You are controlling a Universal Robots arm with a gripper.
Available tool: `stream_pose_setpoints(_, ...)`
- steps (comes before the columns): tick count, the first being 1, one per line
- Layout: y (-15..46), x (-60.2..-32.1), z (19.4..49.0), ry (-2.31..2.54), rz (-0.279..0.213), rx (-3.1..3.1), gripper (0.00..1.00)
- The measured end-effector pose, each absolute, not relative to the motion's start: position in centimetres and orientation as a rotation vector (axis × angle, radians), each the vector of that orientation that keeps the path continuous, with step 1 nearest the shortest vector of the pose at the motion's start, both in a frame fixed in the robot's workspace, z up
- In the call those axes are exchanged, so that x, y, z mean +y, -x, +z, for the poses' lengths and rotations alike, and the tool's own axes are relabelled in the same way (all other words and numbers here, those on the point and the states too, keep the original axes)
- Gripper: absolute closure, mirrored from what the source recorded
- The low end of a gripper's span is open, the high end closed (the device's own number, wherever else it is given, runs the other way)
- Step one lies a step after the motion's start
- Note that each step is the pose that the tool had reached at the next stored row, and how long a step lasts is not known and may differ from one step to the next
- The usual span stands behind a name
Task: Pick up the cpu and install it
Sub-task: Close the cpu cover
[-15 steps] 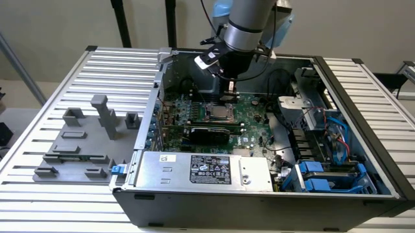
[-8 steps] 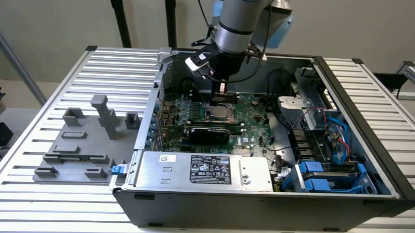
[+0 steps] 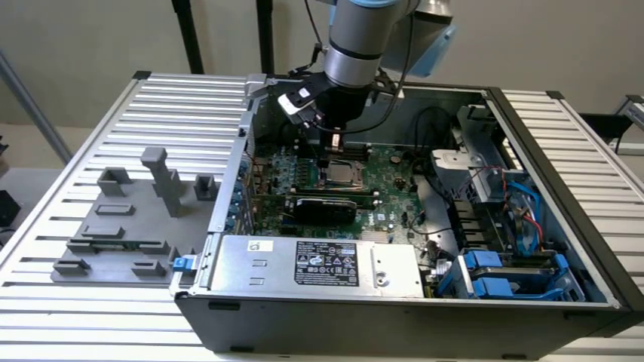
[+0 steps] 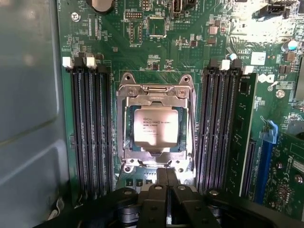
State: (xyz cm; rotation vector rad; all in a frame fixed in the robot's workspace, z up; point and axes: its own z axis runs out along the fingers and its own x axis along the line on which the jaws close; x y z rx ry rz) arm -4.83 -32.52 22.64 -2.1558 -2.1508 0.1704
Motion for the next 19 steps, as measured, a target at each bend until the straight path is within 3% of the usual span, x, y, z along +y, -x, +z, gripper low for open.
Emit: stream_pose_setpoints(19, 4.5, -32.5, 20.4, 2.139, 0.200, -2.136, 0.89)
